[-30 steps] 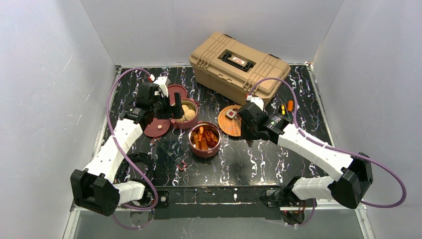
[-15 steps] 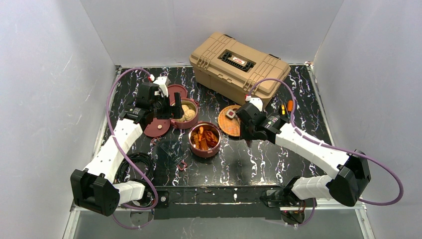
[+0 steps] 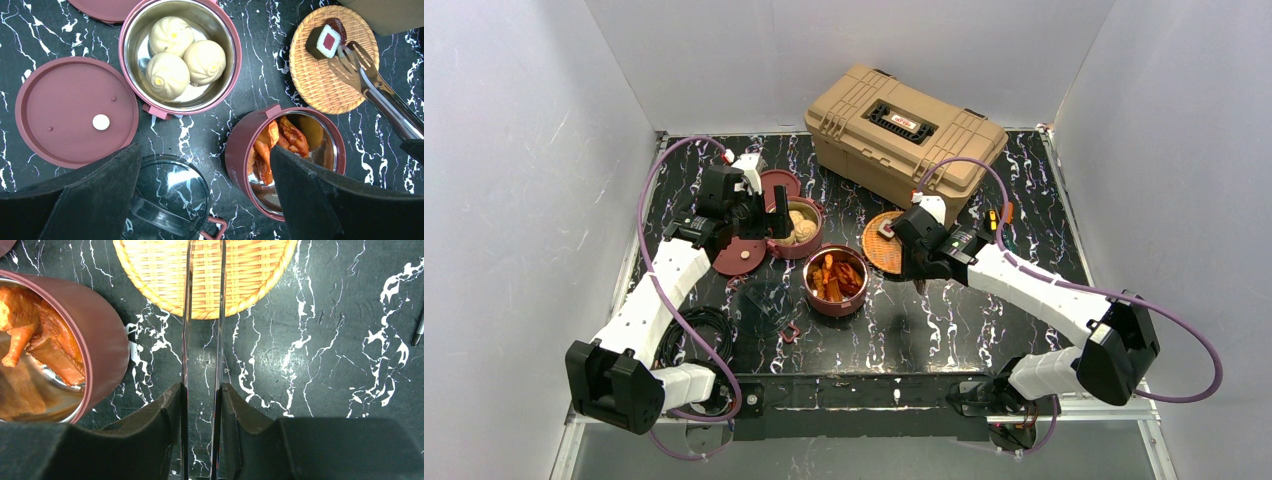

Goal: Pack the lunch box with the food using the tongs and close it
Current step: Pick up the fake food from the plate.

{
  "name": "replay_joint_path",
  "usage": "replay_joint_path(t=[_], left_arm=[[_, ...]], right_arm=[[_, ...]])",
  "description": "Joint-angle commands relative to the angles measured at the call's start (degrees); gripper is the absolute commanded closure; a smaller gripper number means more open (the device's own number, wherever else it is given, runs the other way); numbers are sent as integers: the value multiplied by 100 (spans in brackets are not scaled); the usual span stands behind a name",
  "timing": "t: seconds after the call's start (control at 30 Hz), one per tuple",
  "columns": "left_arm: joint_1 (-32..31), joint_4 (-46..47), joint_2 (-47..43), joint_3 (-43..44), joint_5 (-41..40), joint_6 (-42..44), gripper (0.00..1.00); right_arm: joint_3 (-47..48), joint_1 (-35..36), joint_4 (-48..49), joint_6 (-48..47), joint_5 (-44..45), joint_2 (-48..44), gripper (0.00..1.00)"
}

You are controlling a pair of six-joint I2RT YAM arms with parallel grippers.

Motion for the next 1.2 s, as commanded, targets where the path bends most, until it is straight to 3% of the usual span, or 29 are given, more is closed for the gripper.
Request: replay_joint_path(t=[0.0, 0.73, 1.17], left_arm=[[26, -139, -208, 197, -27, 50, 1], [19, -123, -185, 189, 39, 33, 1], [19, -132, -191, 198, 25, 33, 1]], right_arm=[[-9, -21, 294, 1, 269, 66, 59], [211, -31, -145, -33, 806, 9, 58], [292, -45, 208, -361, 620, 275, 57]])
